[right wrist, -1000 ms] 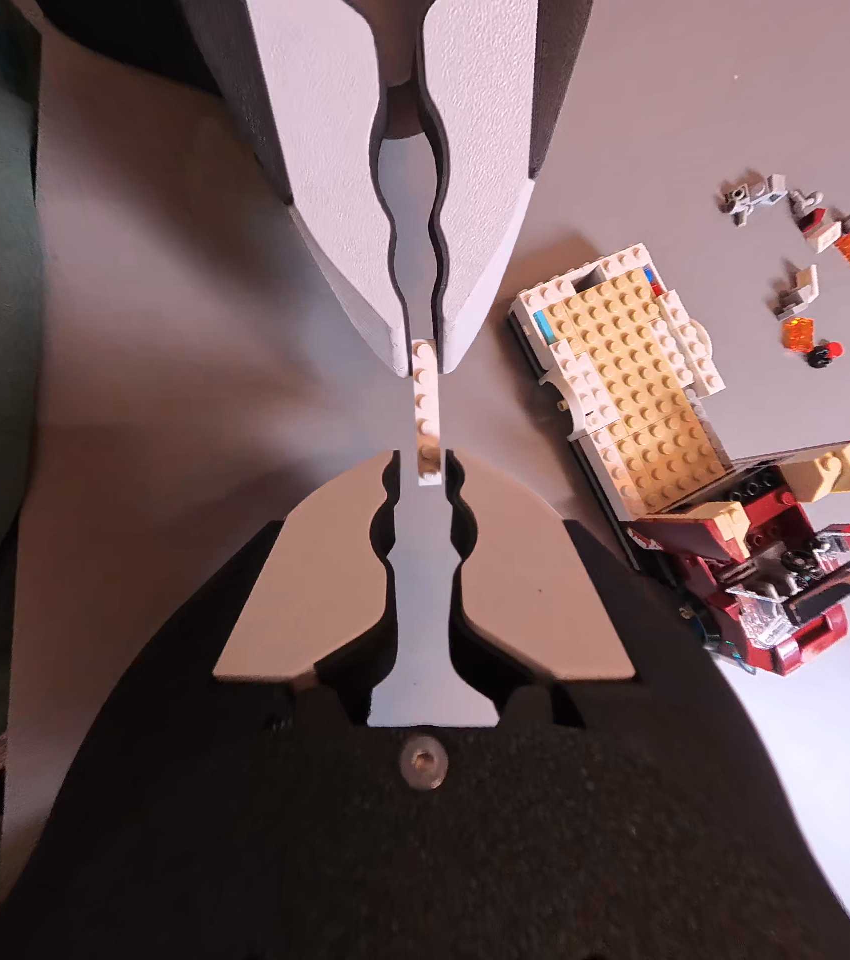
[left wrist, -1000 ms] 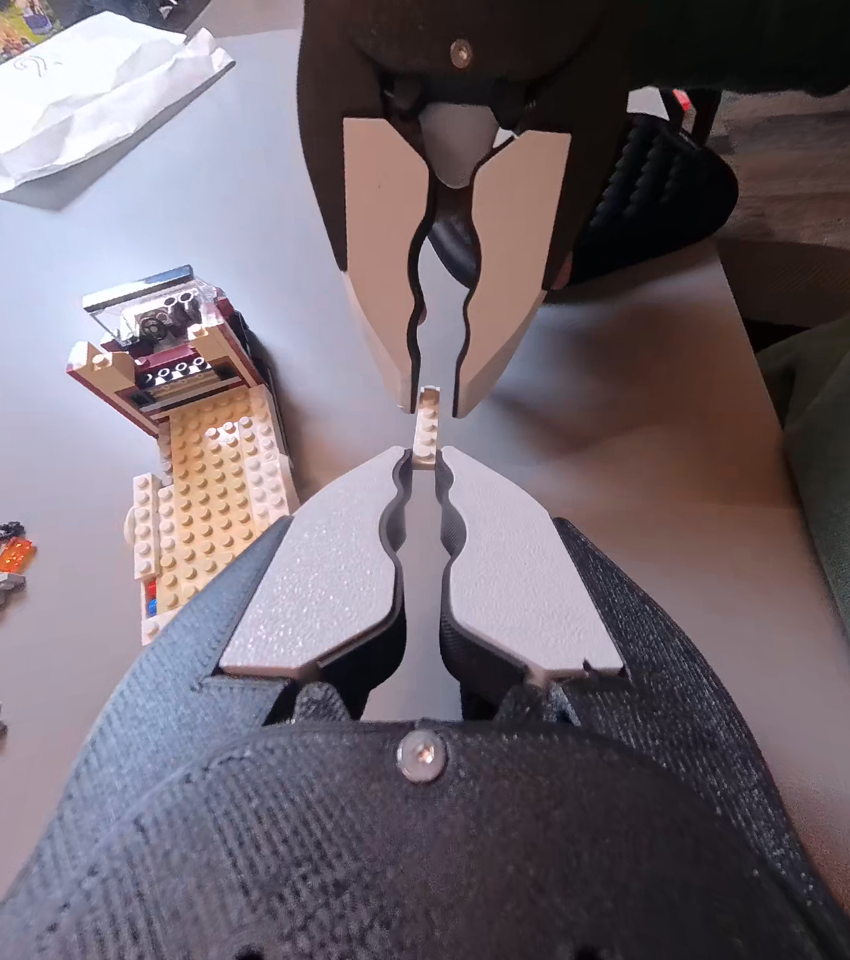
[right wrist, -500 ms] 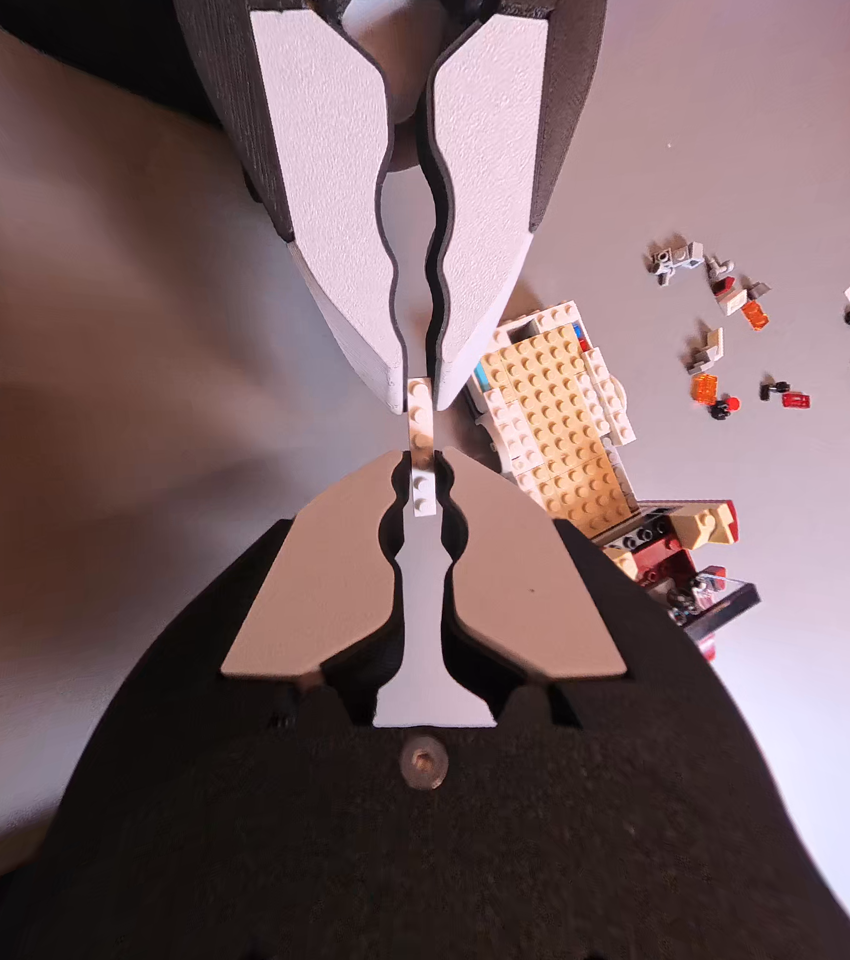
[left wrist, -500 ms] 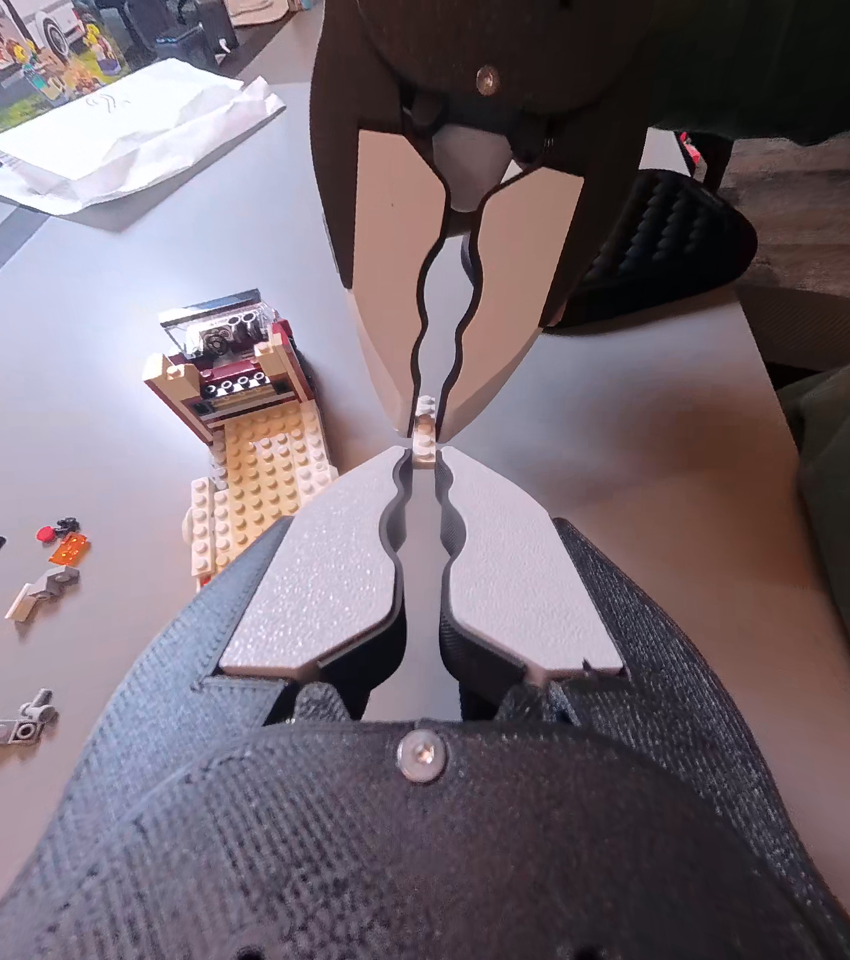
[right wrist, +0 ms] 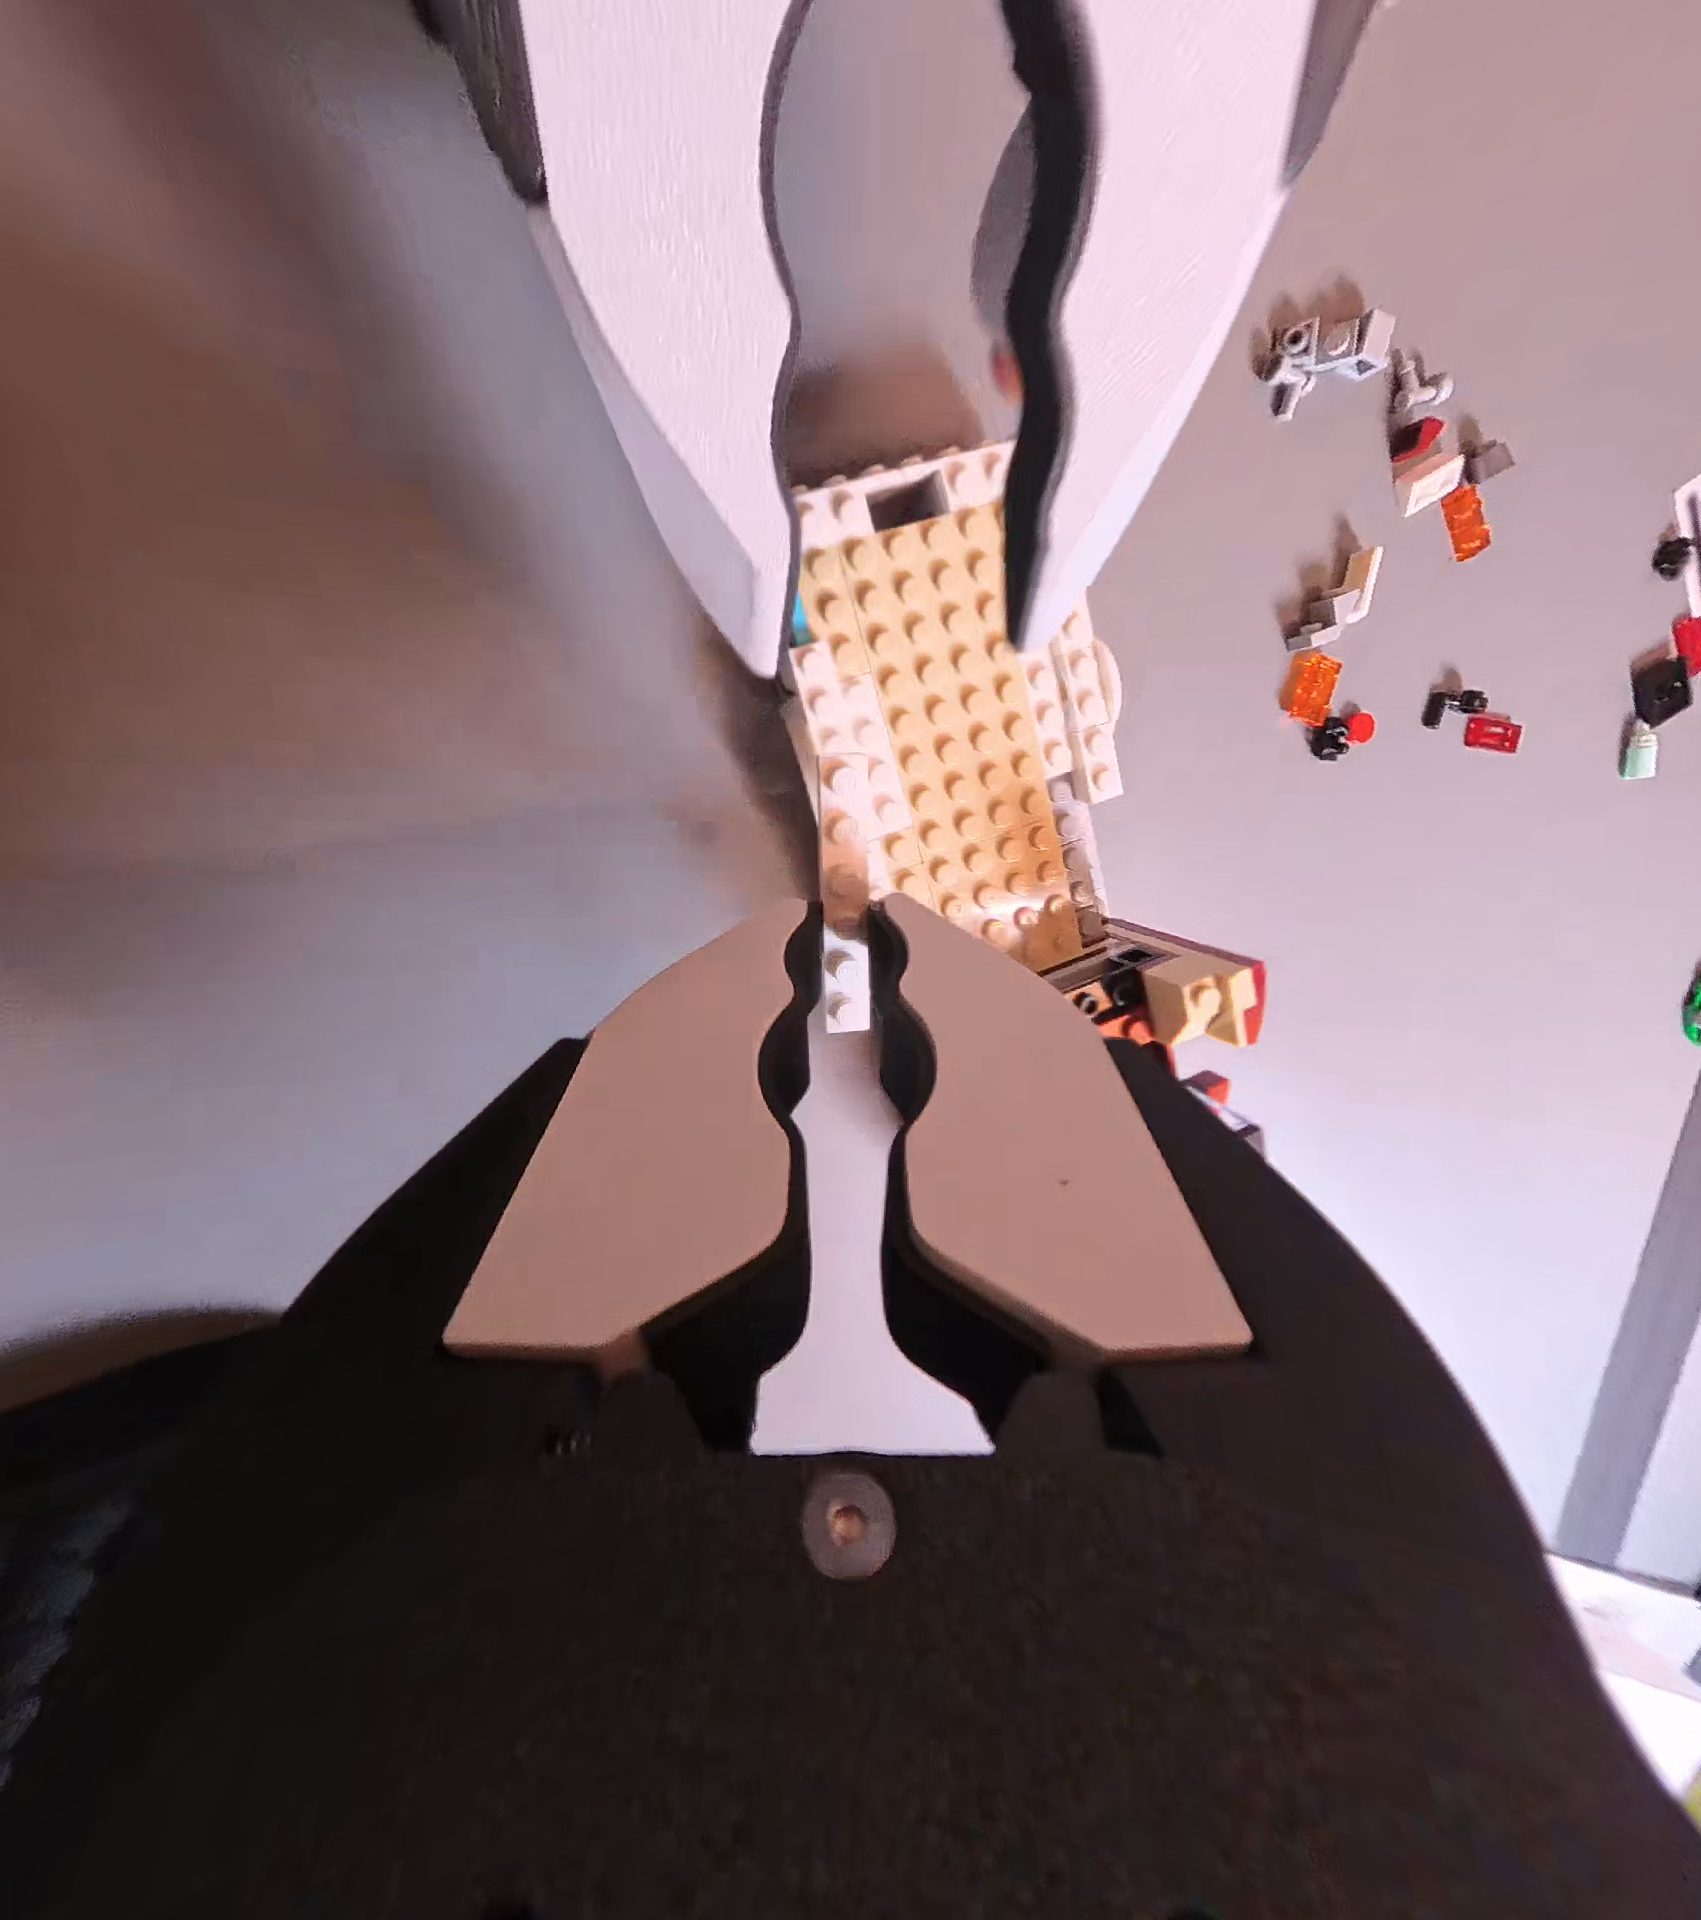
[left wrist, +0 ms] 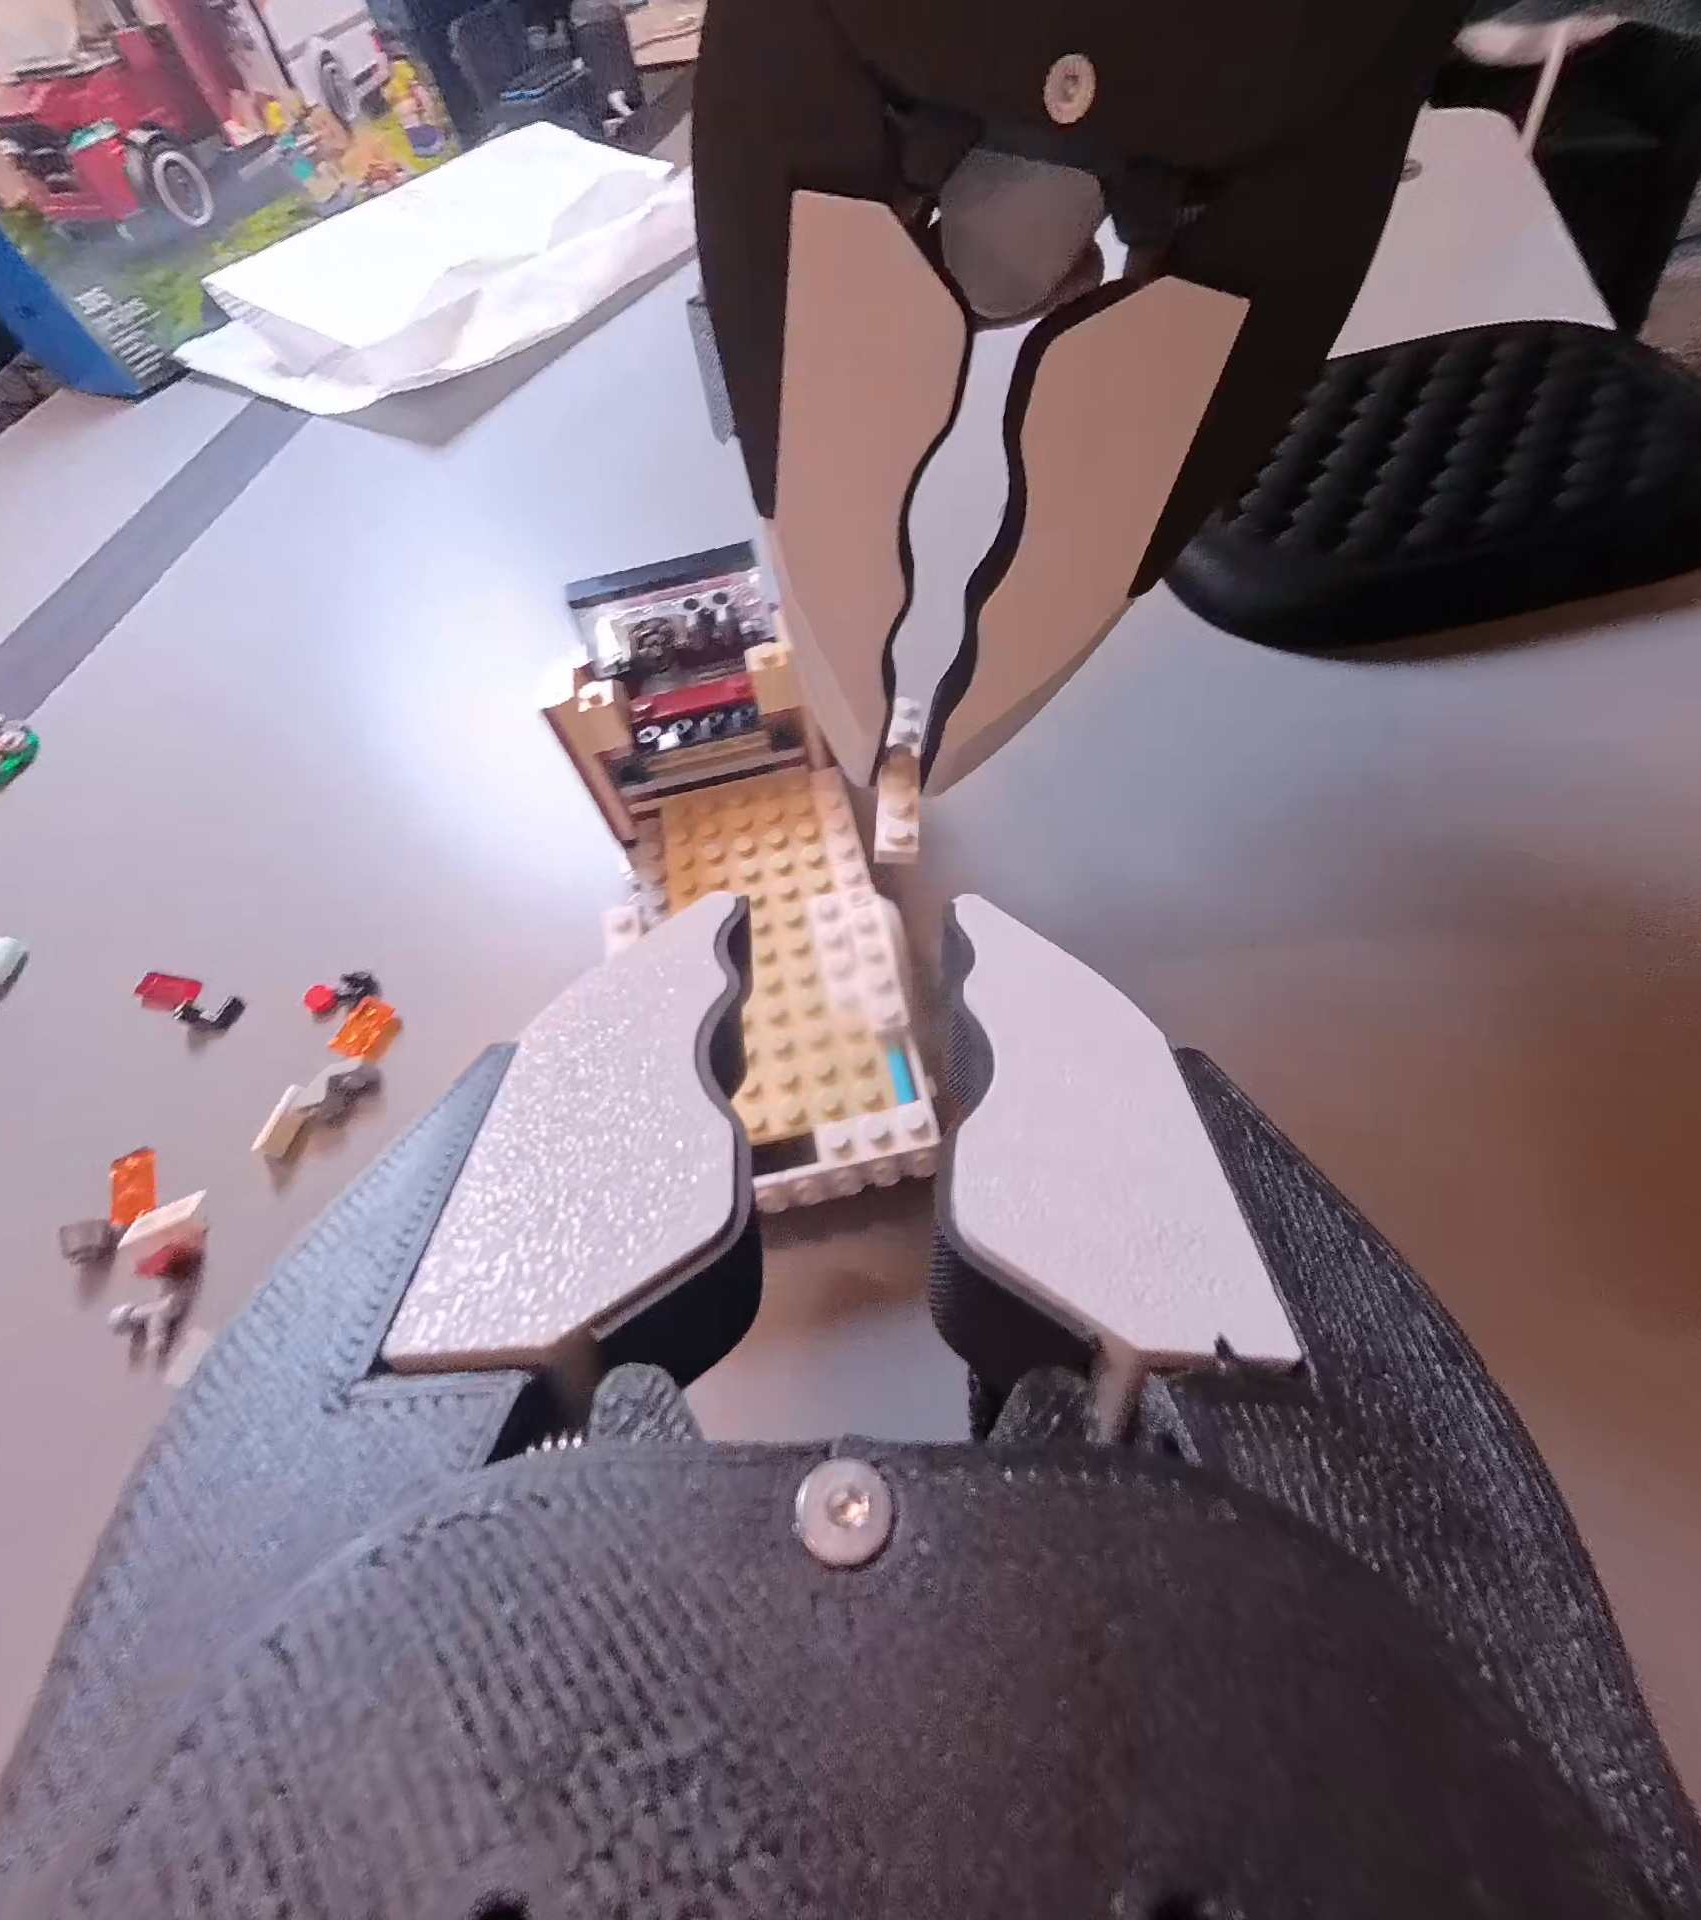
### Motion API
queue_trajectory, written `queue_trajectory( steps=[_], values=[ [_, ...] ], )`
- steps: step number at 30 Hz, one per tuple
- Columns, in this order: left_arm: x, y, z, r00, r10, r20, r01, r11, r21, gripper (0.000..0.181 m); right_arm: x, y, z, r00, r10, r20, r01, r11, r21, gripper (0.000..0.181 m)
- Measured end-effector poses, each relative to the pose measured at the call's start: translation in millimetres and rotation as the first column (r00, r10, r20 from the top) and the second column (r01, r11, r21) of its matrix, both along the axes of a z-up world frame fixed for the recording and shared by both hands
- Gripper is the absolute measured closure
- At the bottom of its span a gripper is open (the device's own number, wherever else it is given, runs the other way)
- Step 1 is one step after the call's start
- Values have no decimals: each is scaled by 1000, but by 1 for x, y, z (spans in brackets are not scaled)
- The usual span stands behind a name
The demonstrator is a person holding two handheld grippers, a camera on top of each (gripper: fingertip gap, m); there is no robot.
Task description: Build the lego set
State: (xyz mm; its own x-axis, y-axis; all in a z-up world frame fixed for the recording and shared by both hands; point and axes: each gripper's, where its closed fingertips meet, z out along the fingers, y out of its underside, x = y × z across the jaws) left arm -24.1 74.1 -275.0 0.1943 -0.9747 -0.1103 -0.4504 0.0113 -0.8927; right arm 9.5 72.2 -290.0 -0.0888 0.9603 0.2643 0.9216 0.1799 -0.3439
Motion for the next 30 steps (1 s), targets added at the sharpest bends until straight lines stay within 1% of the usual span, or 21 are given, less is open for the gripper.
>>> queue_trajectory(
  steps=[1,2,5,6,8,11,13,15,24,30],
  values=[
    [-4,4,-2,1000,17,-8,-17,1000,4,143,0,2,-1,999,17,30,-17,1000,0,173],
    [-9,10,-5,999,39,-28,-39,999,15,135,0,5,-2,998,34,58,-35,999,5,173],
    [-20,17,-27,988,73,-136,-74,997,-5,107,2,10,-6,987,78,138,-79,997,3,173],
    [-21,17,-33,984,76,-160,-81,997,-19,101,3,11,-8,983,87,161,-88,996,-6,173],
    [-23,17,-43,977,72,-200,-81,996,-37,97,5,11,-11,975,100,199,-97,995,-28,173],
    [-22,15,-51,973,62,-224,-77,995,-60,99,9,13,-16,958,120,259,-117,993,-25,173],
    [-20,15,-51,974,60,-217,-77,994,-72,105,10,14,-19,948,132,291,-133,991,-16,173],
    [-21,15,-51,975,58,-214,-76,994,-74,106,11,15,-22,936,145,320,-150,989,-8,173],
    [-21,15,-51,976,53,-213,-71,995,-76,107,12,16,-23,896,185,404,-196,980,-14,173],
    [-21,15,-51,977,53,-208,-70,994,-79,107,13,18,-24,891,183,416,-190,981,-26,171]
  ],
)
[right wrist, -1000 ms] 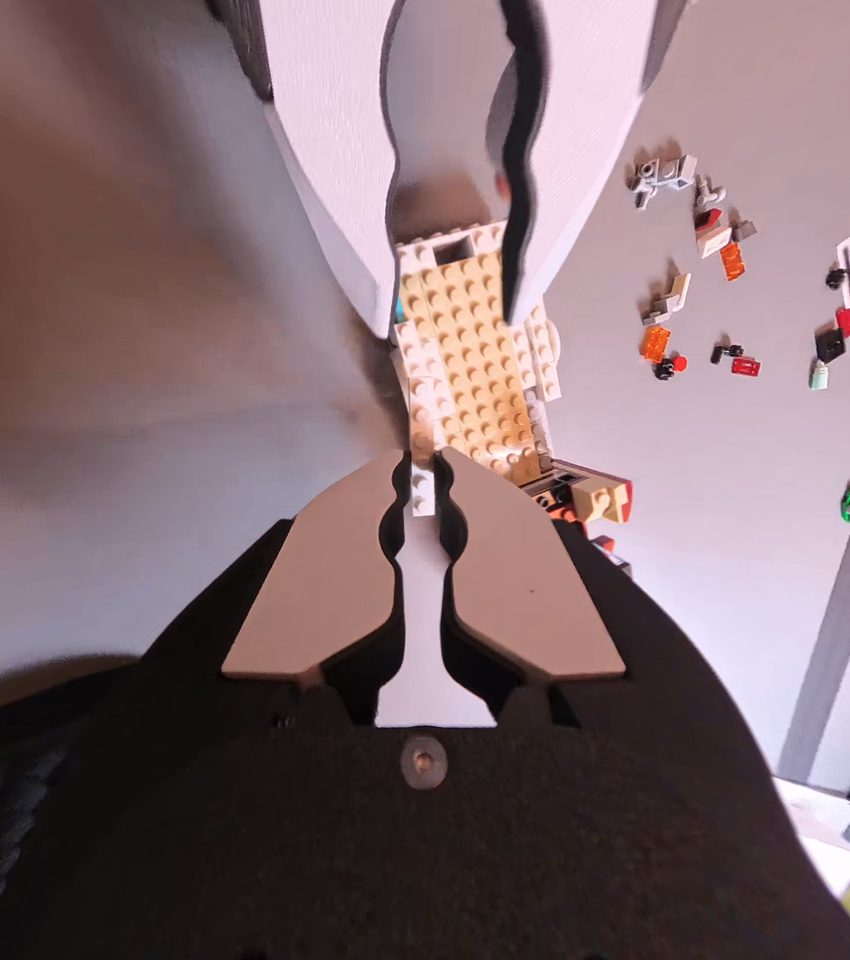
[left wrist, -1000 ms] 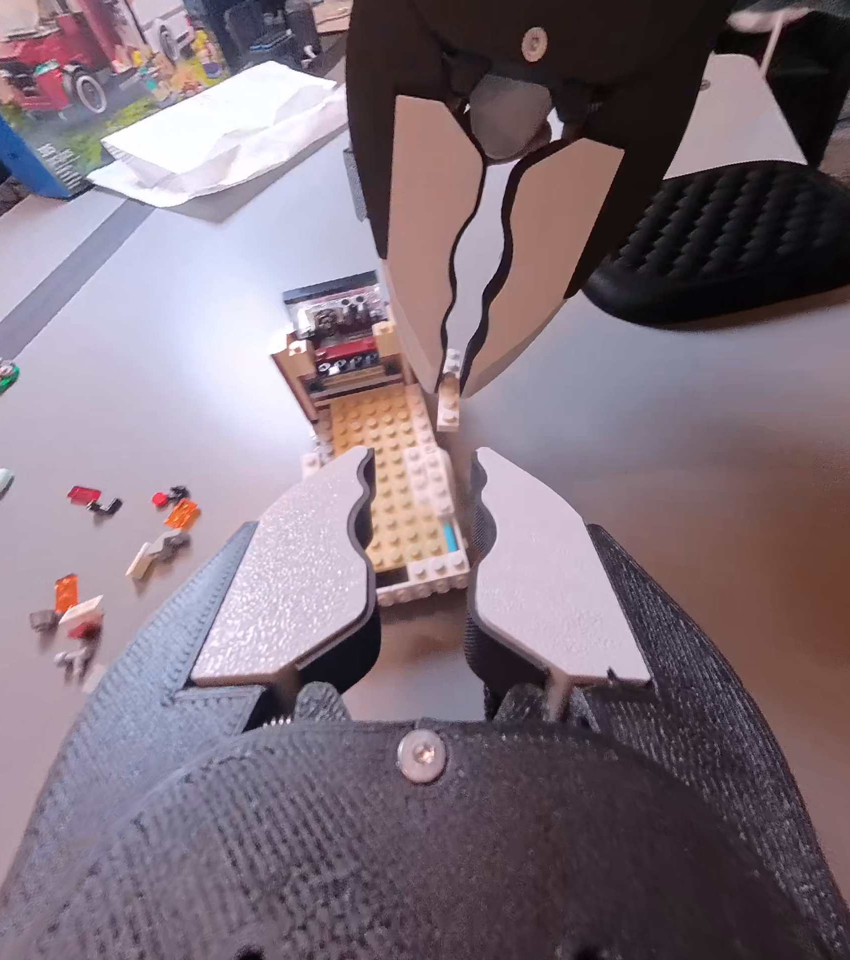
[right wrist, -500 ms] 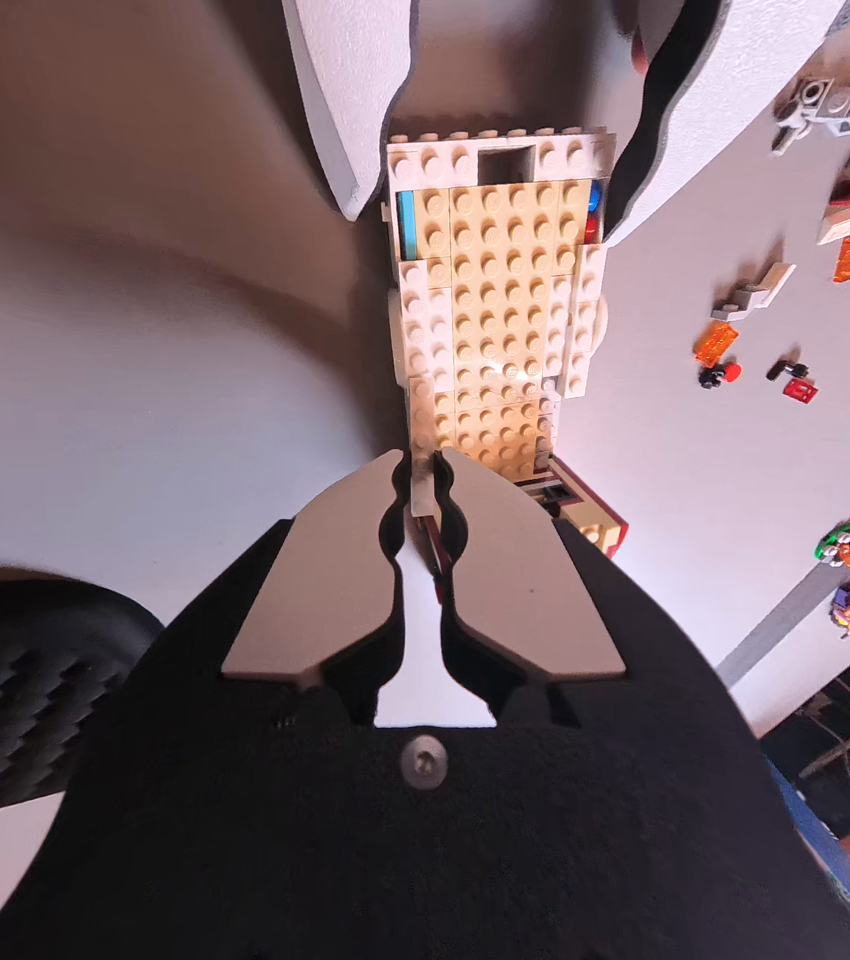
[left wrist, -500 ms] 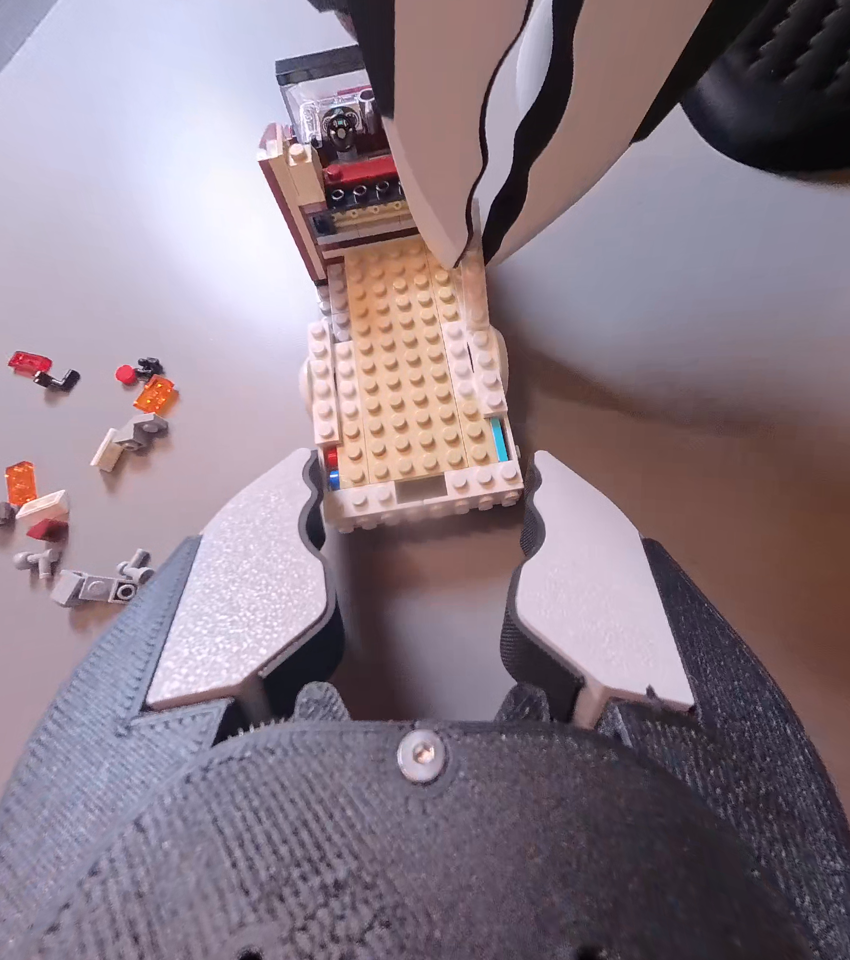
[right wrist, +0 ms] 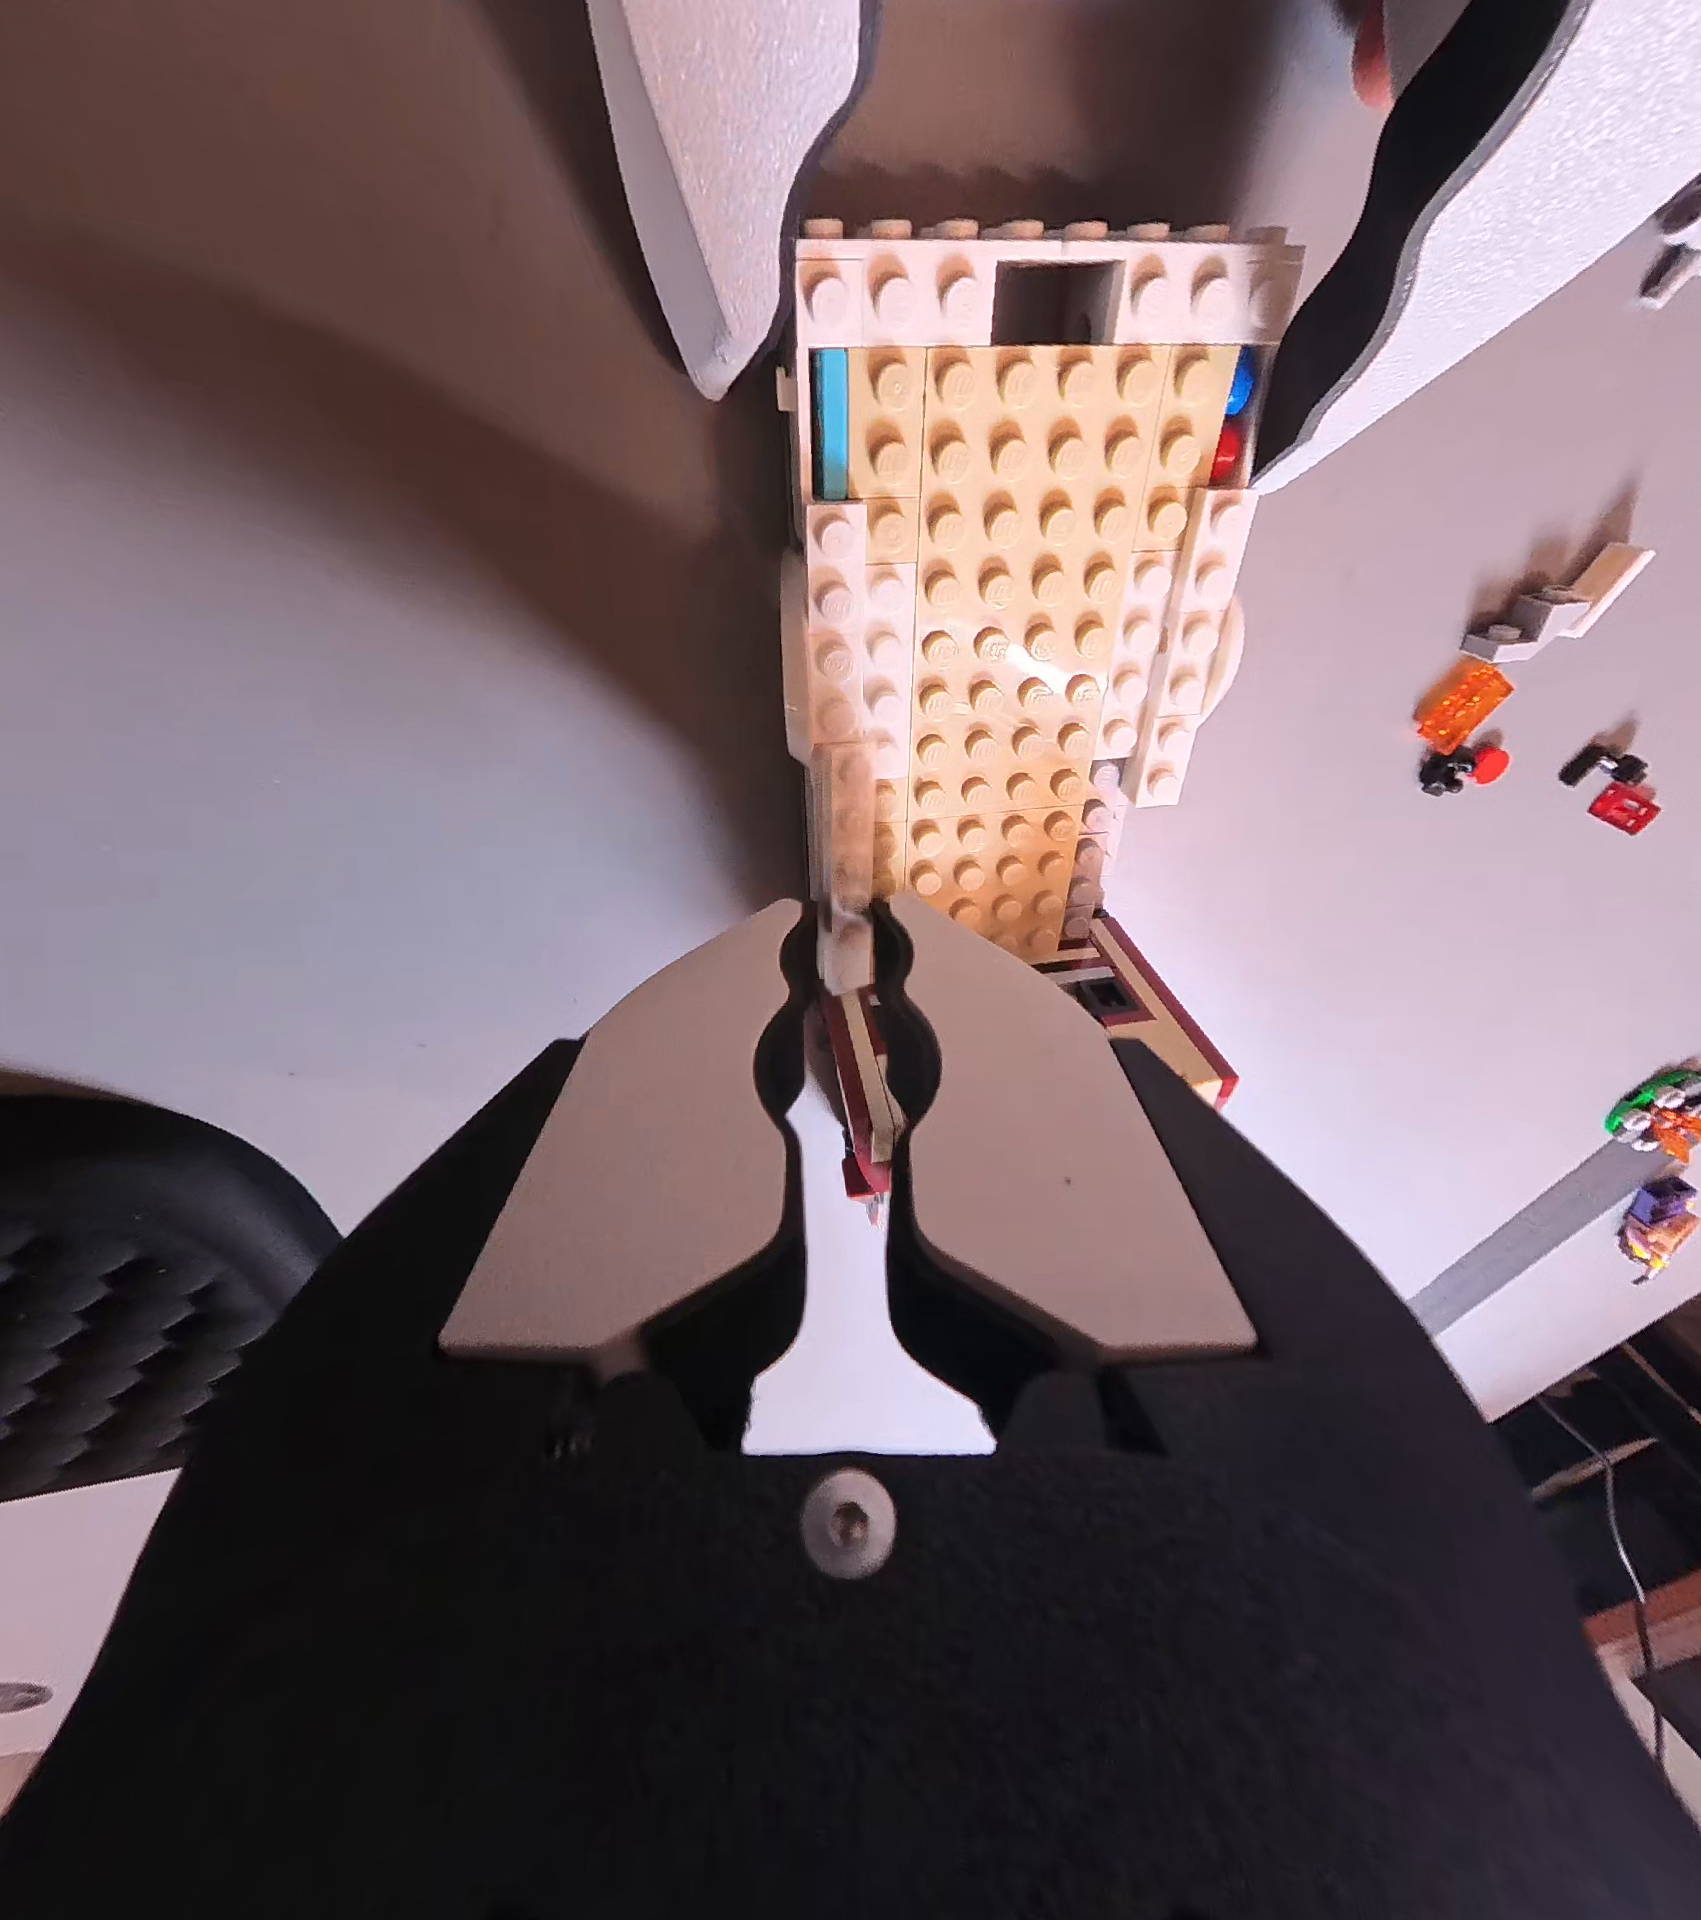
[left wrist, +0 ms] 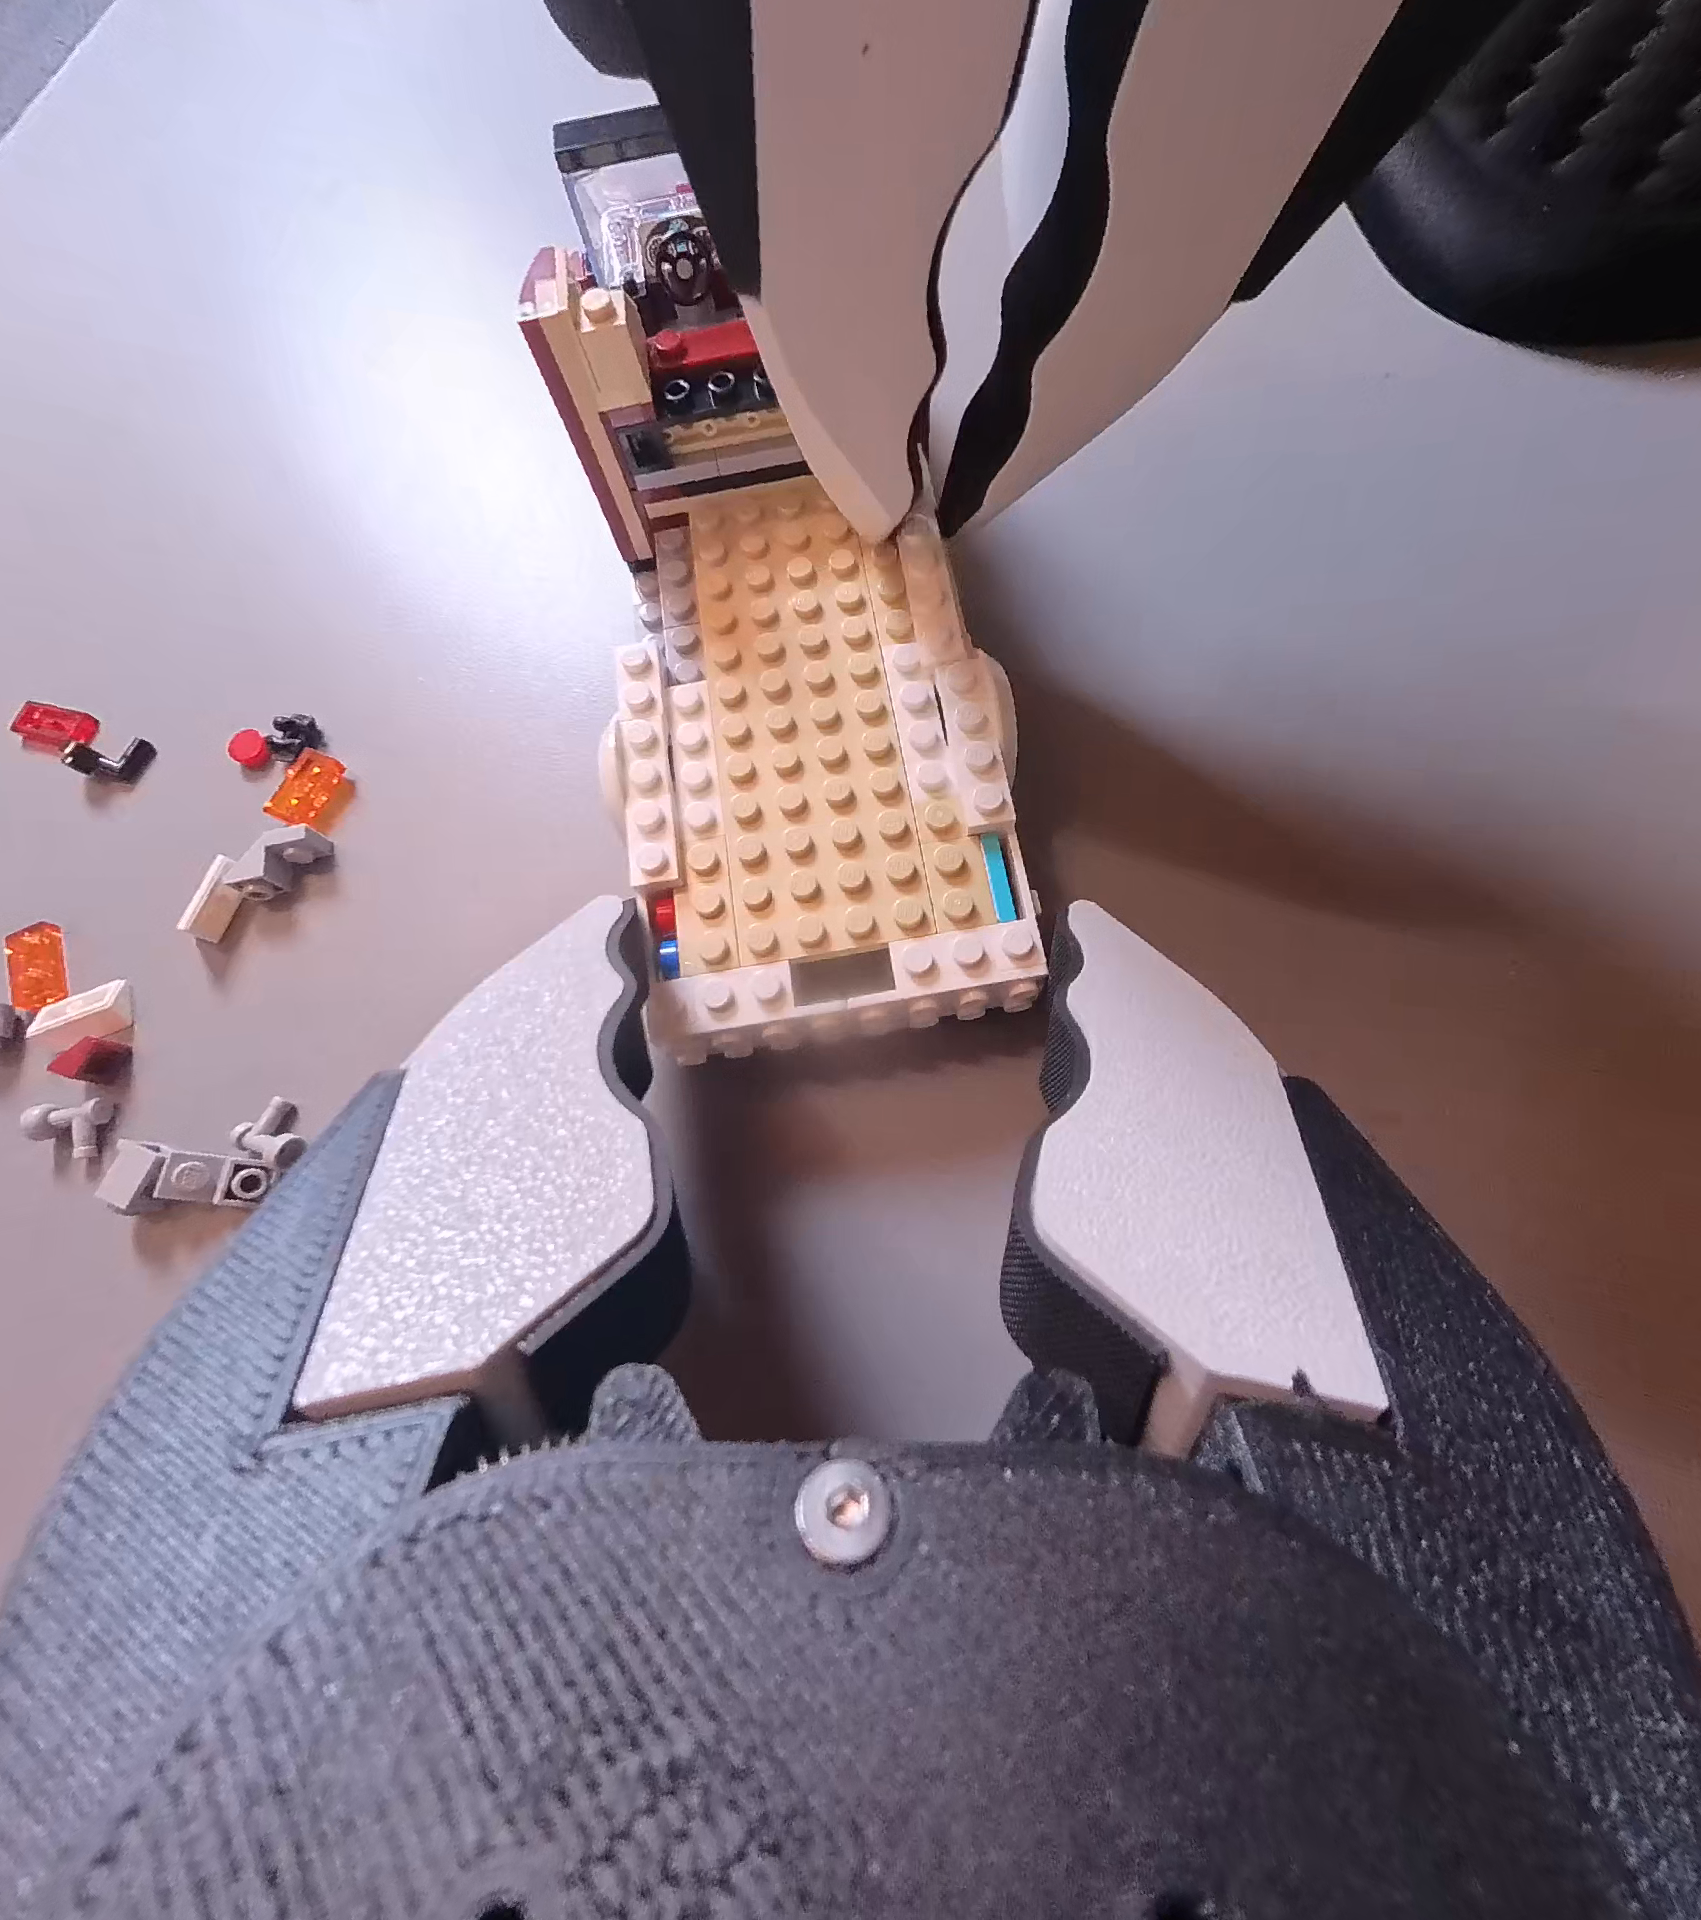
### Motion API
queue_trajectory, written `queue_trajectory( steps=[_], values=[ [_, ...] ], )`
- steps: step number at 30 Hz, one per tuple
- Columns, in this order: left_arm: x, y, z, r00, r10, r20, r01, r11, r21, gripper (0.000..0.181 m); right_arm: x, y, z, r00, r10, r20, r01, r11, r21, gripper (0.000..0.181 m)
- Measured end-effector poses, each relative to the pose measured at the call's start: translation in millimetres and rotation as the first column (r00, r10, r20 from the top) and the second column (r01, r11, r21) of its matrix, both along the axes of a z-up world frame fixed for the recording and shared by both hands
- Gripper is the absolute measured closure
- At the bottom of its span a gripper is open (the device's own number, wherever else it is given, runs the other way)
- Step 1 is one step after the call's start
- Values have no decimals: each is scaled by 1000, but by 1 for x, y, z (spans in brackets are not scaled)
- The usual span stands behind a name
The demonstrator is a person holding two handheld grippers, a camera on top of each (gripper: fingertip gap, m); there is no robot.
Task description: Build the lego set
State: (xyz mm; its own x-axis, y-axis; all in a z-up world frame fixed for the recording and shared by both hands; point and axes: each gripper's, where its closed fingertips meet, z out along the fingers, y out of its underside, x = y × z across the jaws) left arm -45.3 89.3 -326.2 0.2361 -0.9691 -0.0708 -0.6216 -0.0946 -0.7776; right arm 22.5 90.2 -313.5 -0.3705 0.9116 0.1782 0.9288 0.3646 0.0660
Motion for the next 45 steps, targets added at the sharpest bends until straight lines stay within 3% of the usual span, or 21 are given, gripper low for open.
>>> queue_trajectory(
  steps=[9,13,16,19,22,26,30,34,45],
  values=[
    [0,0,0,1000,0,3,0,1000,-2,107,0,0,7,997,-47,-60,45,999,-29,165],
    [0,0,0,1000,4,4,-4,1000,-2,107,-9,-2,29,941,-198,-276,189,980,-57,166],
    [0,0,0,1000,11,-1,-11,1000,2,107,-10,-3,42,789,-372,-489,386,919,-78,173],
    [1,-2,0,1000,20,-10,-20,1000,5,107,-8,-4,47,505,-550,-665,586,784,-204,181],
    [3,-4,-1,1000,21,-14,-21,1000,3,107,-5,-5,39,228,-656,-720,697,626,-350,181],
    [4,-5,0,1000,21,-10,-21,1000,-1,107,-3,-3,25,62,-678,-733,764,505,-403,181],
    [3,-5,0,1000,24,-10,-24,1000,-6,107,-3,0,20,35,-668,-744,802,463,-377,181],
    [3,-5,0,1000,20,-4,-20,1000,-14,107,-5,1,16,62,-666,-744,809,470,-353,181],
    [3,-5,0,1000,22,-4,-22,1000,-6,107,-5,0,8,55,-685,-727,805,461,-373,181]
  ],
)
